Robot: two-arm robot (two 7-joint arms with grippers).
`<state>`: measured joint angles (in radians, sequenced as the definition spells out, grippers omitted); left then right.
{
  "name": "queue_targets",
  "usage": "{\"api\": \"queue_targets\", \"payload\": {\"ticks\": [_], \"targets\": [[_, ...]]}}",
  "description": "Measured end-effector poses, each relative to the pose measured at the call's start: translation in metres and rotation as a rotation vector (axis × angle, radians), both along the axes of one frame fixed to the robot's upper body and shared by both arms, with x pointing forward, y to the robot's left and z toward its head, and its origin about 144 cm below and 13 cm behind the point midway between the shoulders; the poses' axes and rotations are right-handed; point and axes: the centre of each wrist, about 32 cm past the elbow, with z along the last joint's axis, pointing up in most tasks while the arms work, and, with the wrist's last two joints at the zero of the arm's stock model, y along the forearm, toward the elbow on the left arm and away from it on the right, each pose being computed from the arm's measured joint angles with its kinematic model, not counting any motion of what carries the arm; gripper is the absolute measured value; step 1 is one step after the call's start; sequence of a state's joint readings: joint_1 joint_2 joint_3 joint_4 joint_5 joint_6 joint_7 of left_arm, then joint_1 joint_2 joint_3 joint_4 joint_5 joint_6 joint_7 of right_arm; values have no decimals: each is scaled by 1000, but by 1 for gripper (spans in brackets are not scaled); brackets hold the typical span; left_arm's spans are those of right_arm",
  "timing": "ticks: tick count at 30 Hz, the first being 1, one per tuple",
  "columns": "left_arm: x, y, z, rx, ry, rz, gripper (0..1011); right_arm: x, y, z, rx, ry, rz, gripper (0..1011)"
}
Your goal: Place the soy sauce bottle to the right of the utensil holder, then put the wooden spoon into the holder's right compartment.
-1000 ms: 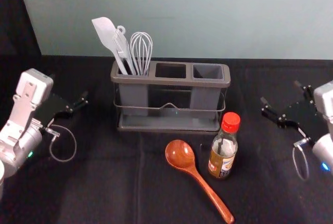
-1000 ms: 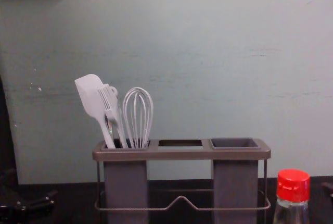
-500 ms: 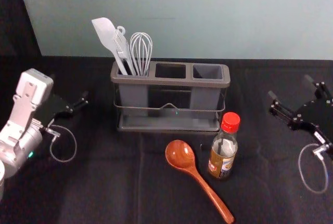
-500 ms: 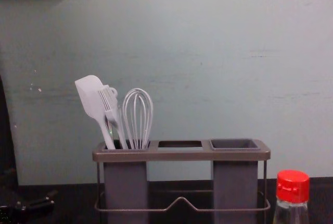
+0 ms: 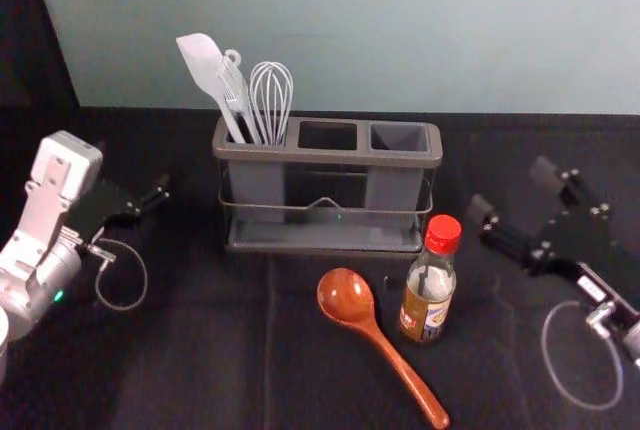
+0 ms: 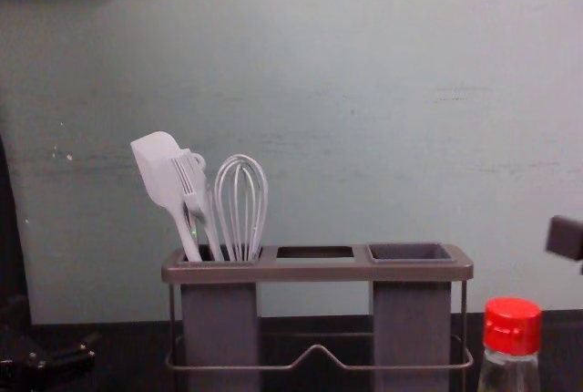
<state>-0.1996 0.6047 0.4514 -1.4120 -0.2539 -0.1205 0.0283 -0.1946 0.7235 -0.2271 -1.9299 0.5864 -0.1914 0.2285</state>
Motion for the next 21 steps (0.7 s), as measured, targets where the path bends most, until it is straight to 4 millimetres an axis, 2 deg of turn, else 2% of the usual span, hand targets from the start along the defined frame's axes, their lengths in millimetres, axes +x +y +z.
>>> {"api": "queue_targets", "payload": {"ticks": [10,21], "targets": [[0,0,0,0,0,0,1005,7,18,-11,-17,67,83,1002],[0,0,0,0,0,0,1005,20,28,-24,-49,104,88,1002]]}}
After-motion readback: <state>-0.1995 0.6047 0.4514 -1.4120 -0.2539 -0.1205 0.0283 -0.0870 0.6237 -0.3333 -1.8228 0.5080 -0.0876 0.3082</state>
